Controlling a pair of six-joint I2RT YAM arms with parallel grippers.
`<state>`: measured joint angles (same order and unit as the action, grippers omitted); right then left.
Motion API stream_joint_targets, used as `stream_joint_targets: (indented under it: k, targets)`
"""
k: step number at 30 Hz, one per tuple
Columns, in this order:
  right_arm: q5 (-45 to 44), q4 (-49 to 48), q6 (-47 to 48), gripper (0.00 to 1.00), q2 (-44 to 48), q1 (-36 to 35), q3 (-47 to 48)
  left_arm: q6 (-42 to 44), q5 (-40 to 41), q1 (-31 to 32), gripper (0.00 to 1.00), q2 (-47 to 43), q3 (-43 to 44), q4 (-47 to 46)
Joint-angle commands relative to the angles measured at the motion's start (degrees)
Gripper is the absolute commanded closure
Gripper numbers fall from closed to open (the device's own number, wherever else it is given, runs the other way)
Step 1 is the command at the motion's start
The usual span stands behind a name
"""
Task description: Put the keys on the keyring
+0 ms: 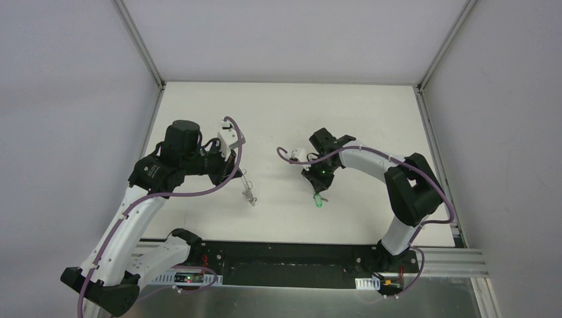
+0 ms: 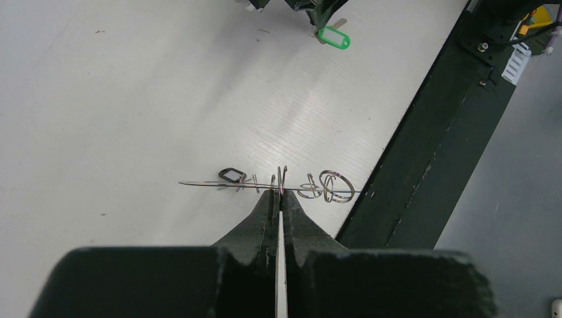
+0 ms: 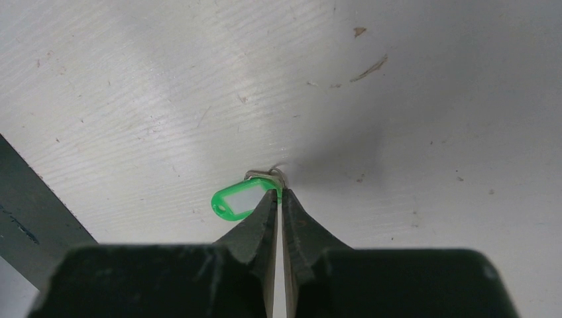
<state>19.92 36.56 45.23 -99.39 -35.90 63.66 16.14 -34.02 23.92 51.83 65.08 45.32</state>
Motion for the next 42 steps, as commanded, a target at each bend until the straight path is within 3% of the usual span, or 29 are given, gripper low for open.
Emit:
stream_joint_targets:
  k: [1,8,16,25,42]
  targets:
    - [2.36,1.63,0.27,0.86,-0.28,0.22,1.73,0.90,-0.90,-0.24,1.00,-0.85,0.14,-1.64]
    - [2.49,1.42,-0.02,0.70,-0.08,0.39,1.47,0.85,-0.86,-0.28,1.00,-0.86,-0.03,-1.59]
    - [5.01,1.04,-0.97,0.67,-0.98,1.00,1.16,0.91,-0.91,-0.21,1.00,-0.99,-0.13,-1.73]
    - [6.13,0.82,-1.25,0.71,-2.12,1.01,0.85,0.95,-0.80,-0.28,1.00,-1.12,-0.39,-1.83]
    - [6.74,1.47,-1.29,0.91,-2.43,1.17,1.42,0.97,-0.75,-0.28,1.00,-1.34,-0.66,-1.89]
